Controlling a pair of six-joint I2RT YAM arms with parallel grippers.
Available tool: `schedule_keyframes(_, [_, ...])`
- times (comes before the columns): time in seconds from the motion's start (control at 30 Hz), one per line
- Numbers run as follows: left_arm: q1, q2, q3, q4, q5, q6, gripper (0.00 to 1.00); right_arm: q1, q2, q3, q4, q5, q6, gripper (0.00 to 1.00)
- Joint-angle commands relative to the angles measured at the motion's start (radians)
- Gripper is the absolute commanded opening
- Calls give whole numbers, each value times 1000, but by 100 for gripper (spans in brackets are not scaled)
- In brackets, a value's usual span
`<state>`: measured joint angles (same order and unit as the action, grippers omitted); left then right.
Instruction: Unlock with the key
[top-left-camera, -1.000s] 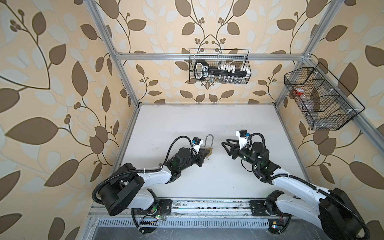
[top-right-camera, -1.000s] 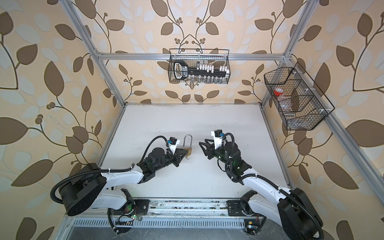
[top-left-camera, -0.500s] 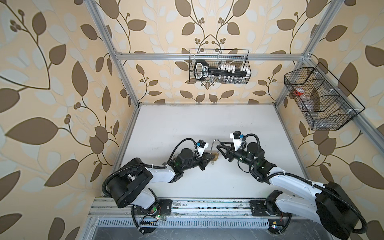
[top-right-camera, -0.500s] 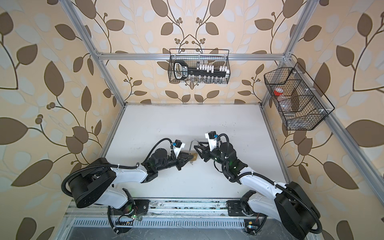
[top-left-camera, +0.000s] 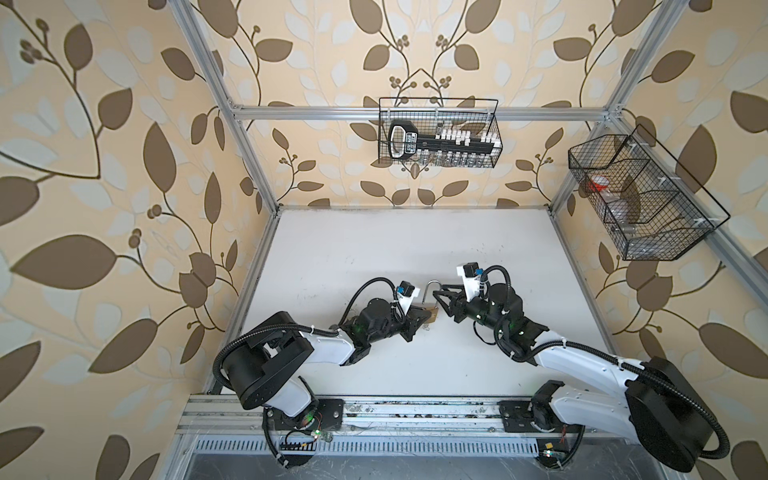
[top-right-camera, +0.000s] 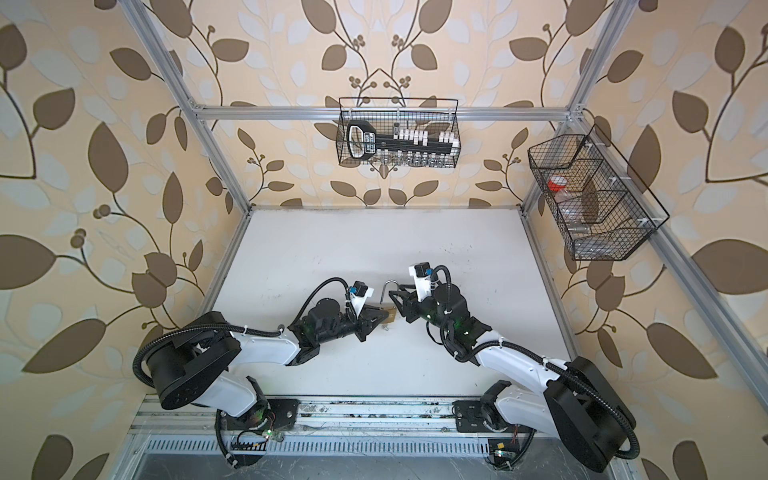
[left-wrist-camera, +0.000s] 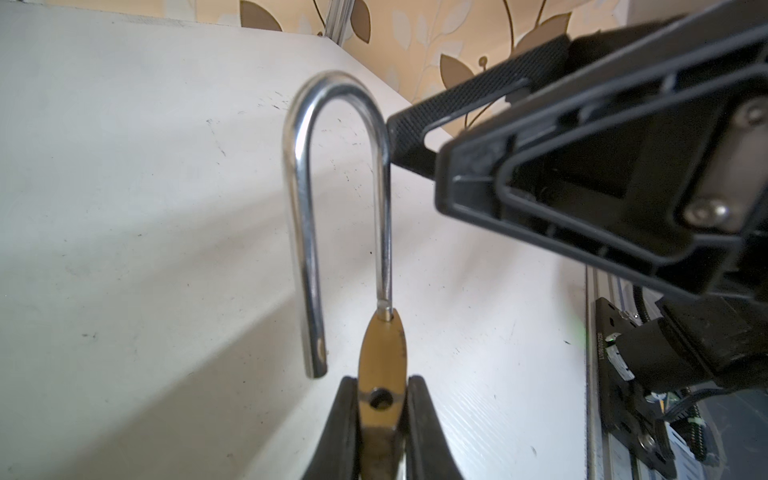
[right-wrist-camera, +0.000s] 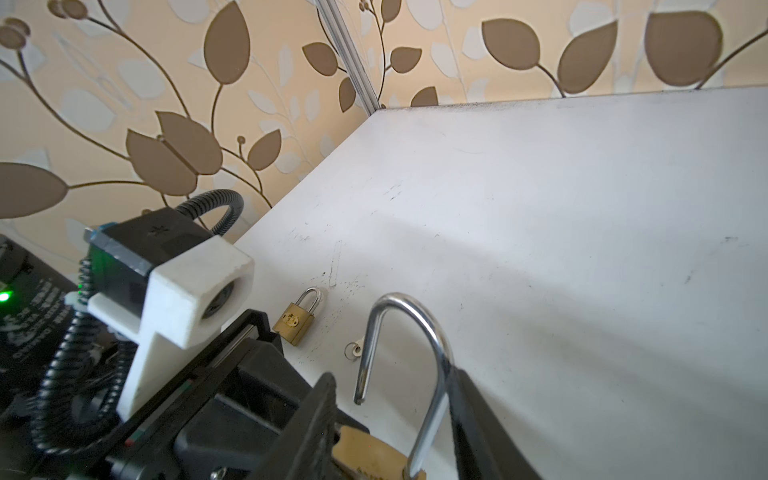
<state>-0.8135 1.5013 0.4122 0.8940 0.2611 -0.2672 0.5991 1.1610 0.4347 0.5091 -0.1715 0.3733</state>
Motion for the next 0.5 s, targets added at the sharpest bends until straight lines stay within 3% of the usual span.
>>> schedule_keyframes(0.0, [-26, -42, 42, 164, 30, 26, 0, -23, -19, 21, -21, 49, 7, 51])
schedule_keyframes(0.17, [-26, -39, 40, 170, 26, 22, 0, -58, -35, -2, 23, -46, 19, 63])
schedule_keyframes(0.3, [-26, -38, 39, 175, 24, 19, 0, -40, -7, 6, 56, -107, 4, 66])
schedule_keyframes(0.47, [-26, -47, 37, 178, 26, 16, 0, -6, 6, 20, 49, -97, -13, 67])
